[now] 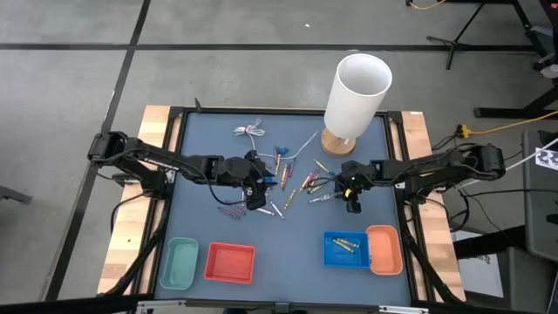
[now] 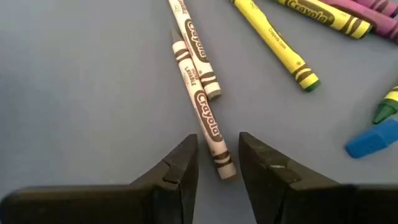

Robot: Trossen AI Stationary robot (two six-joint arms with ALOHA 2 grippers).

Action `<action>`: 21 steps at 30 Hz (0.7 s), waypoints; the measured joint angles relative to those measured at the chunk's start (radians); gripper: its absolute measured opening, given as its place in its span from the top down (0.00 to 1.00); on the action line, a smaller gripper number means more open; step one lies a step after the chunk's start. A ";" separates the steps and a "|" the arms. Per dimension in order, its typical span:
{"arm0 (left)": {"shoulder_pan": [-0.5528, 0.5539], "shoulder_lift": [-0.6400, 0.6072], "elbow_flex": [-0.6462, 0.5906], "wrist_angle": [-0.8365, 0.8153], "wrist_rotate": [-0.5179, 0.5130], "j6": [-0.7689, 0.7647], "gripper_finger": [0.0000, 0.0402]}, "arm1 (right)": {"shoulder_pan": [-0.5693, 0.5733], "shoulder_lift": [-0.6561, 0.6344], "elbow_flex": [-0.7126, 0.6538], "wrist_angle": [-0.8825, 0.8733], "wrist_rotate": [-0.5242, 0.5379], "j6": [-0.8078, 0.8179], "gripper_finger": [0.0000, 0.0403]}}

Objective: Sort crayons
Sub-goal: Put the gray crayon into the orange bin

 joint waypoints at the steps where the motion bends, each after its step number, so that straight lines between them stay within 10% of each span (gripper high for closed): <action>1: 0.000 0.000 0.000 0.000 0.000 0.000 0.71 | 0.000 0.011 0.002 0.006 -0.001 0.000 0.71; 21: 0.000 0.001 0.000 0.000 0.000 0.003 0.71 | 0.000 0.038 0.003 0.008 -0.016 0.004 0.72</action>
